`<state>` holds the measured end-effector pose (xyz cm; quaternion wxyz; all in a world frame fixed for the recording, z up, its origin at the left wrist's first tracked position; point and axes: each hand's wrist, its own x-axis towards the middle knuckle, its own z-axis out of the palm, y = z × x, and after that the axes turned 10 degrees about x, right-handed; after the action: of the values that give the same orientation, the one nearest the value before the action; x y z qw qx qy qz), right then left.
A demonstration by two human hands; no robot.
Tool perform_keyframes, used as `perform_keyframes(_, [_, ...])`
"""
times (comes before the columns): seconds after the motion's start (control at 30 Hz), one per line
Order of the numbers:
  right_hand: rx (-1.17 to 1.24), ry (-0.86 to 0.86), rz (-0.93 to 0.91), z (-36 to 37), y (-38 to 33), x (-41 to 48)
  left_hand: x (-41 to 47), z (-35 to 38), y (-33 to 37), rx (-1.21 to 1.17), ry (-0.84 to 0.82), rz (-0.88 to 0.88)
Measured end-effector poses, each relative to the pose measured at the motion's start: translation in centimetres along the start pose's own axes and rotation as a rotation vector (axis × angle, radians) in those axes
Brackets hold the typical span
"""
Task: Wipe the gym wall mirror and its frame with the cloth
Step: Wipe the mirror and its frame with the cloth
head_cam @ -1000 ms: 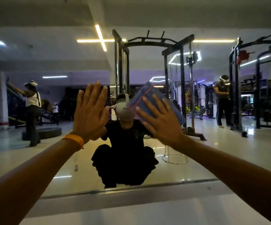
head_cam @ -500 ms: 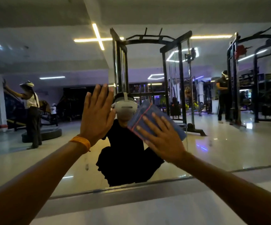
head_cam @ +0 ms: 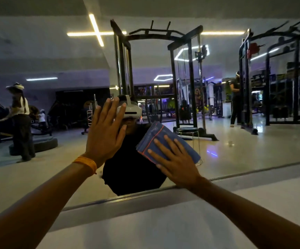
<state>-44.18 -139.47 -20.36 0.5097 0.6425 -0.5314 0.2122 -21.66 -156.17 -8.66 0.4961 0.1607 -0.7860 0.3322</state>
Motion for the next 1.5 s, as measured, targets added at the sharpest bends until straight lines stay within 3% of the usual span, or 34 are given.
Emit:
perform_keyframes(0.1, [-0.033, -0.041, -0.132, -2.9, 4.5, 2.2, -0.6, 0.4, -0.5, 0.011, 0.009, 0.025])
perform_keyframes(0.13, [-0.024, 0.020, -0.058, -4.0, 6.2, 3.6, -0.8, 0.4, -0.7, 0.008, 0.013, 0.036])
perform_keyframes(0.23, [0.039, 0.291, 0.487, -6.1, 7.9, 8.7, -1.7, 0.2, -1.6, -0.021, 0.041, 0.003])
perform_keyframes(0.3, [0.060, 0.337, 0.579, -4.6, 5.0, 9.9, -1.8, -0.3, -2.9, -0.027, 0.054, -0.045])
perform_keyframes(0.37, [0.053, 0.219, 0.298, -1.8, 0.6, 7.4, -1.8, -0.7, -4.4, -0.008, 0.064, -0.073])
perform_keyframes(0.43, [-0.010, -0.008, -0.015, 0.0, -2.0, 3.3, -1.8, -0.8, -5.2, 0.022, 0.067, -0.060])
perform_keyframes(0.53, [-0.060, -0.132, -0.189, -1.1, 0.4, 2.8, -1.8, -0.6, -5.4, 0.013, 0.071, -0.037])
perform_keyframes(0.6, [-0.067, -0.066, -0.200, -3.3, 3.0, 6.6, -1.8, -0.4, -5.5, -0.009, 0.067, -0.036])
perform_keyframes(0.67, [-0.077, 0.106, -0.021, -5.7, 6.0, 11.8, -1.7, -0.4, -5.7, -0.032, 0.081, -0.052])
perform_keyframes(0.77, [-0.018, 0.297, 0.455, -7.8, 7.9, 17.9, -0.5, -0.9, -6.6, -0.044, 0.121, -0.115])
perform_keyframes(0.8, [-0.020, 0.321, 0.481, -7.2, 6.9, 18.5, 0.3, -1.3, -7.1, -0.046, 0.128, -0.134])
perform_keyframes(0.87, [-0.047, 0.228, 0.296, -5.4, 3.9, 17.6, 2.1, -2.0, -8.4, -0.052, 0.120, -0.161])
perform_keyframes(0.93, [-0.048, 0.043, -0.034, -4.0, 2.1, 15.9, 3.5, -2.7, -9.5, -0.041, 0.116, -0.175])
perform_keyframes(1.03, [-0.101, -0.121, -0.332, -6.8, 5.9, 18.8, 4.7, -3.2, -10.7, 0.012, 0.134, -0.113])
perform_keyframes(1.1, [-0.162, -0.069, -0.193, -9.5, 9.8, 23.2, 5.8, -3.8, -11.4, 0.004, 0.141, -0.120])
perform_keyframes(1.17, [-0.147, 0.108, 0.163, -11.8, 12.3, 27.1, 7.4, -4.5, -11.6, -0.011, 0.146, -0.167])
perform_keyframes(1.23, [-0.073, 0.312, 0.437, -12.2, 12.2, 29.2, 8.9, -4.9, -11.5, 0.003, 0.130, -0.180])
perform_keyframes(1.27, [-0.058, 0.338, 0.467, -11.4, 10.9, 29.5, 9.4, -4.9, -11.3, 0.005, 0.126, -0.186])
perform_keyframes(1.33, [-0.062, 0.250, 0.306, -9.2, 7.0, 28.7, 9.9, -4.4, -11.3, 0.013, 0.129, -0.197])
perform_keyframes(1.4, [-0.106, 0.102, -0.021, -7.0, 4.7, 26.5, 9.6, -3.9, -11.1, 0.030, 0.143, -0.219])
perform_keyframes(1.5, [-0.134, -0.020, -0.245, -7.5, 7.4, 24.5, 9.4, -3.4, -10.2, 0.015, 0.156, -0.253])
